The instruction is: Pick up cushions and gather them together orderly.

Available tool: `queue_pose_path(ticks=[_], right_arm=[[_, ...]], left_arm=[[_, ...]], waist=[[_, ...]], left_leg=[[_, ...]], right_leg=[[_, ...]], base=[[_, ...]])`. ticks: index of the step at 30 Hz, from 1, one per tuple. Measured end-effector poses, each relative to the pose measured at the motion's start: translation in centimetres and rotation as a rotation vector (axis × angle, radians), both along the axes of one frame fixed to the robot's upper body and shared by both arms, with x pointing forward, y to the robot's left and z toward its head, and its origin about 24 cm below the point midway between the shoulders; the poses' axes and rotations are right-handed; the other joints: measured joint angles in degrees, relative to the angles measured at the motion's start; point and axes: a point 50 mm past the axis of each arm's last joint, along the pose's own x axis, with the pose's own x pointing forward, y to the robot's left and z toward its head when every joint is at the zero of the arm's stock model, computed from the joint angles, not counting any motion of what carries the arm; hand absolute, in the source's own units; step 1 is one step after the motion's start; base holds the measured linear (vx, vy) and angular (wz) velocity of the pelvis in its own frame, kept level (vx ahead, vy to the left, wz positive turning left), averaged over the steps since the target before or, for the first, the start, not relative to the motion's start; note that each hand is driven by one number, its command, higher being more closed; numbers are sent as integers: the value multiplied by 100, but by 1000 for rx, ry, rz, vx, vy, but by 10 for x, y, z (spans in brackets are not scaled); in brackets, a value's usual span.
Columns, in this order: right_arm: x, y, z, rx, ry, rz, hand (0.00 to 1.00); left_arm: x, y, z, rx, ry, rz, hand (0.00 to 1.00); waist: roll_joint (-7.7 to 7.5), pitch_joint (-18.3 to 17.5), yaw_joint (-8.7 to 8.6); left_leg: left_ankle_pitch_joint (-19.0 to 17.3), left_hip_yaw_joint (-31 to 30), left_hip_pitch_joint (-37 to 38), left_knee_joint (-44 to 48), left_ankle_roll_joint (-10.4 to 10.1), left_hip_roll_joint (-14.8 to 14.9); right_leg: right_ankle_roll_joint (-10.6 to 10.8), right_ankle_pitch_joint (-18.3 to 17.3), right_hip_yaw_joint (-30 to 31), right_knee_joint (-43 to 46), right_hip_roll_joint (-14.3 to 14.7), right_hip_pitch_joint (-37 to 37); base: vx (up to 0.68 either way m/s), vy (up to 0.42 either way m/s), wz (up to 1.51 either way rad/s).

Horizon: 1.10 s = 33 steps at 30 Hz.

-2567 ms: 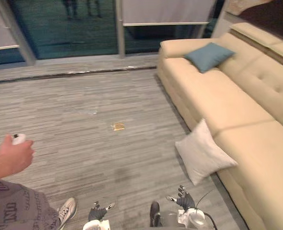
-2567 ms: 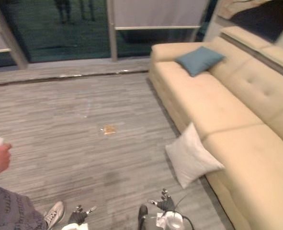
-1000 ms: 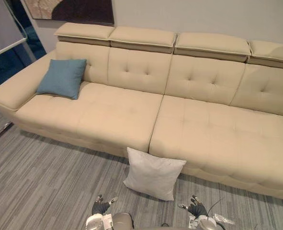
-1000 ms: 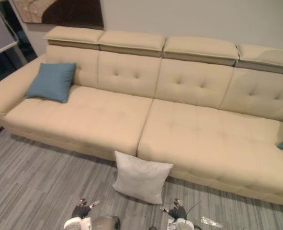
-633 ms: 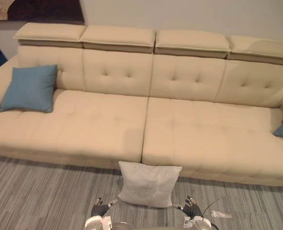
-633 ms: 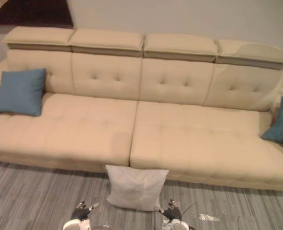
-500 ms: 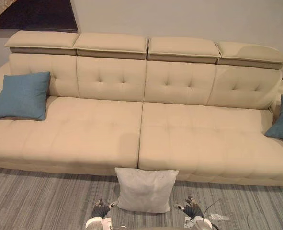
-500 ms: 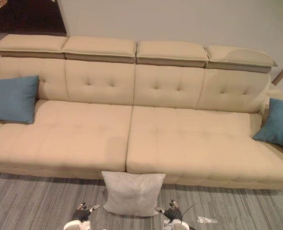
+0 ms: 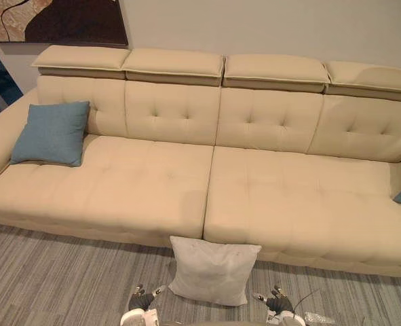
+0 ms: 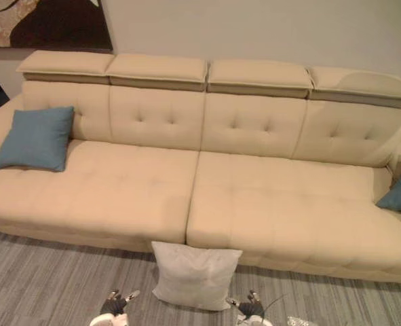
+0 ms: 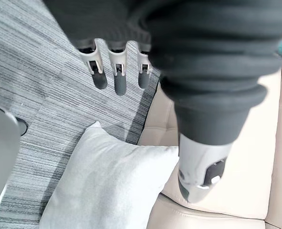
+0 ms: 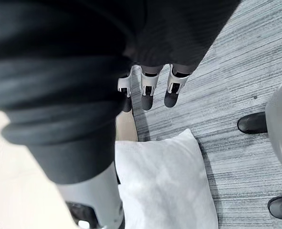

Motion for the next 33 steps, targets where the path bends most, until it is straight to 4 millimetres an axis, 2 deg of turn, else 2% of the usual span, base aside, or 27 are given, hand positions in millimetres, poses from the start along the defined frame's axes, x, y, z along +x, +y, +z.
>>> queue_pose_path(ticks=[3, 8, 9, 10, 23, 24, 26, 28, 29, 31, 33], right_arm=[[-4, -4, -1, -7, 14, -5, 0], [-15, -10, -3, -20, 52, -25, 0], [-15, -11, -3, -23, 52, -23, 0], [-32, -27, -3, -63, 88, -55, 0], [-28, -27, -3, -83, 94, -37, 0], [-26, -27, -2, -88, 93, -26, 0], [-20, -26, -1, -95, 82, -17, 0], [-7, -26, 2, -104, 47, -14, 0], [-2, -23, 4, -103, 28, -12, 0], [5, -15, 6, -92, -7, -7, 0], [10, -12, 7, -100, -15, 30, 0]], left_arm=[[-1, 2, 0, 6, 7, -4, 0], [-2, 5, -1, 15, 15, -11, 0], [-3, 6, -1, 17, 16, -12, 0], [-6, 10, 0, 33, 25, -38, 0], [-6, 10, 0, 34, 24, -34, 0], [-6, 11, 0, 34, 22, -23, 0], [-4, 15, 1, 36, 8, 8, 0], [4, 16, 5, 36, -33, 44, 0], [6, 16, 6, 35, -39, 45, 0], [9, 13, 6, 31, -51, 46, 0], [12, 10, 7, 24, -61, 43, 0]], waist=[[-17, -11, -32], [-88, 36, -122], [-83, 54, -165], [-59, 57, -328], [-49, 69, -327], [-48, 96, -327], [-56, 170, -324], [-13, 359, -283], [12, 386, -272], [37, 410, -222], [64, 414, -201]], left_leg=[[55, -136, 6, -135, 47, -59], [388, -271, 155, -577, 79, -177], [464, -277, 209, -693, 78, -187], [589, -650, 261, -886, 66, -230], [589, -609, -35, -897, 62, -204], [577, -561, -61, -888, 44, -183], [334, -434, -347, -424, -28, -109], [-109, -227, -810, 629, -138, 94], [-195, -145, -960, 940, -190, 169], [-223, -3, -1130, 1258, -211, 284], [-230, 26, -1121, 1166, -219, 328]], right_leg=[[-4, -1, -20, -90, -28, 9], [-69, -16, -41, -75, -112, -16], [-68, -19, -40, -70, -123, -20], [-75, 26, -9, -73, -113, -87], [-76, 77, -35, -187, -95, -334], [-82, 87, -24, -181, -81, -350], [-90, 83, -4, -121, -44, -435], [-168, 30, 50, 14, 49, -533], [-189, 13, 93, 59, 93, -555], [-213, -16, 148, 137, 151, -621], [-213, -16, 140, 121, 196, -636]], base=[[-139, -42, 6], [-168, -26, 10], [-71, -5, 5], [-71, -5, 2], [4, -2, 0], [51, -14, -13], [50, -18, -16], [-15, -23, -32], [-34, -42, -31], [4, -68, -16], [1, -57, 5]])
